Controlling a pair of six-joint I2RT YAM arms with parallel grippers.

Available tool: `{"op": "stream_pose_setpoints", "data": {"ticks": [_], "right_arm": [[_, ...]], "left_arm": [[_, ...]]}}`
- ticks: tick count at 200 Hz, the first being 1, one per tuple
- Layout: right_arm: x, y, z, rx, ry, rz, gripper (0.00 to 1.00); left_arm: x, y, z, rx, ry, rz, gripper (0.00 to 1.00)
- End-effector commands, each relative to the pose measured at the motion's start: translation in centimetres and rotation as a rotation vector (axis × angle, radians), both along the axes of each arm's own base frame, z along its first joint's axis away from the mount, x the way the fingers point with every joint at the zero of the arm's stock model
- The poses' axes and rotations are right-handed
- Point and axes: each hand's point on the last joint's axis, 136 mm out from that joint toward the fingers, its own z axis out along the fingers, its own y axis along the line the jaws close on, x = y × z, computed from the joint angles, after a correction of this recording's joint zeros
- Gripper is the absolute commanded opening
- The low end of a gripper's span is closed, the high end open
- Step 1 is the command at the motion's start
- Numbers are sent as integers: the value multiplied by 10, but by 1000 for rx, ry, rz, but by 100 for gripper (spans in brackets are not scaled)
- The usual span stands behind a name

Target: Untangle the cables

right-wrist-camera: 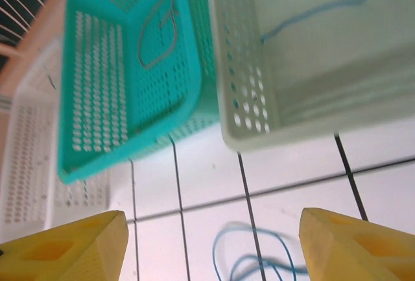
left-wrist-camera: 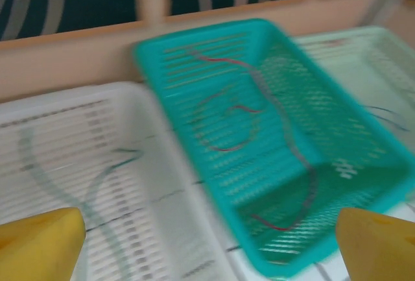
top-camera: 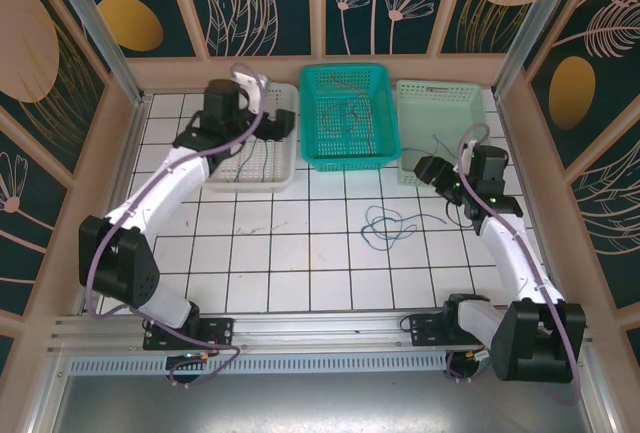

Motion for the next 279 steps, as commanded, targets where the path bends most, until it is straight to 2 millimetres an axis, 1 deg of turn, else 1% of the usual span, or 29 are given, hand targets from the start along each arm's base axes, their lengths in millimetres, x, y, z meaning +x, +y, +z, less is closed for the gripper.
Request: {"op": "stream_pose_setpoints", "data": {"ticks": [1, 13, 28, 47, 55, 71, 88, 112, 126, 149, 171, 213, 233, 255, 257, 259, 279], "right_arm": [[-25, 6, -29, -32, 113, 19, 71], [-33, 15, -38, -12, 143, 48, 70], [-42, 24, -57, -16, 201, 75, 68], [-47, 30, -83, -55, 270, 85, 65], [-48, 32, -91, -76, 288, 89, 64], [-49, 35, -105, -131, 319, 91, 61], [-49, 43, -113, -140, 334, 119, 56], [-46, 46, -120, -169, 333, 137, 46], [-47, 44, -126, -189, 353, 138, 41], [-52, 39, -133, -232, 385, 131, 39], [-54, 36, -132, -241, 387, 122, 39], [-58, 40, -136, -227, 392, 140, 38], [-58, 44, -139, -220, 393, 159, 32], [-58, 46, -140, -228, 394, 173, 31], [-58, 46, -140, -229, 395, 174, 30], [-58, 46, -140, -229, 395, 175, 30], [-58, 46, -141, -235, 395, 180, 27]], "left_arm": [[-28, -47, -6, -51, -53, -186, 99], [-40, -58, -19, -62, -32, -227, 98], [-52, -70, -33, -93, 2, -272, 98], [-66, -84, -47, -108, 50, -321, 98], [-71, -89, -52, -107, 68, -333, 99], [-77, -94, -59, -103, 88, -346, 98], [-81, -93, -63, -105, 87, -346, 99], [-85, -91, -62, -126, 75, -345, 98], [-86, -89, -64, -124, 77, -338, 98], [-87, -88, -66, -118, 77, -336, 99], [-86, -88, -67, -118, 77, -334, 99], [-85, -89, -68, -122, 79, -332, 98], [-85, -89, -67, -123, 76, -331, 99], [-85, -88, -67, -123, 76, -329, 98], [-87, -86, -74, -116, 91, -326, 98], [-88, -86, -76, -114, 95, -325, 99], [-88, -86, -78, -115, 100, -325, 99]]}}
